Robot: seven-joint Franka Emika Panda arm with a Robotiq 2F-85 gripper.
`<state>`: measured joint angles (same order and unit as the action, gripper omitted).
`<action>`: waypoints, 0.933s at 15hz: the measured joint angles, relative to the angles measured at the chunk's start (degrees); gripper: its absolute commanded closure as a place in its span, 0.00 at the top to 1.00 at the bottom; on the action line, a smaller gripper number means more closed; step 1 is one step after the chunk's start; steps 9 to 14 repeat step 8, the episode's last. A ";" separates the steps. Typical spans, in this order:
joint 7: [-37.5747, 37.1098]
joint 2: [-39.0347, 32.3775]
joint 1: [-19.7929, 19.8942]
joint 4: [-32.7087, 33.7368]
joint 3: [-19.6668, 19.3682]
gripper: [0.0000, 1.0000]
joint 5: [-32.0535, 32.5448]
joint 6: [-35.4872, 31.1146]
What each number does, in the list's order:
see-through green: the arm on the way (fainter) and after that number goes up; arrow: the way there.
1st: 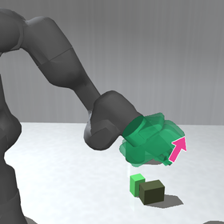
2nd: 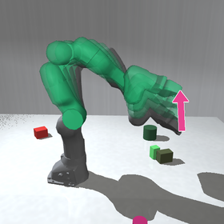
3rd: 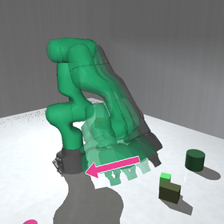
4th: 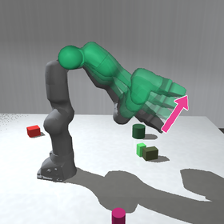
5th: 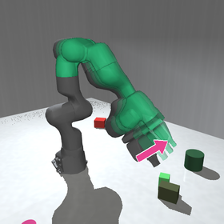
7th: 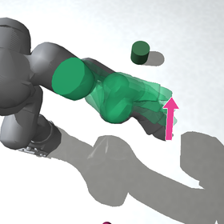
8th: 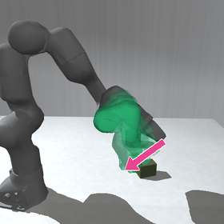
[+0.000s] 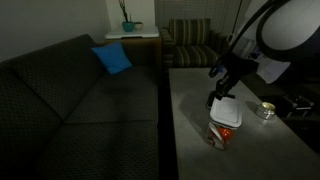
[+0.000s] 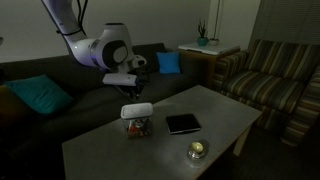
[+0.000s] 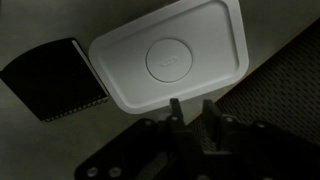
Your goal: Place the lid on the container and push the button
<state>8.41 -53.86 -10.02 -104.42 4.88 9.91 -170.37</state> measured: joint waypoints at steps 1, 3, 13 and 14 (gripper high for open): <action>0.08 0.17 0.00 -0.08 0.00 0.69 0.05 0.00; 0.18 0.61 0.00 -0.37 0.00 0.83 0.14 -0.02; 0.33 1.27 0.00 -0.98 0.05 1.00 0.49 -0.09; 0.33 1.27 0.00 -0.98 0.05 1.00 0.49 -0.09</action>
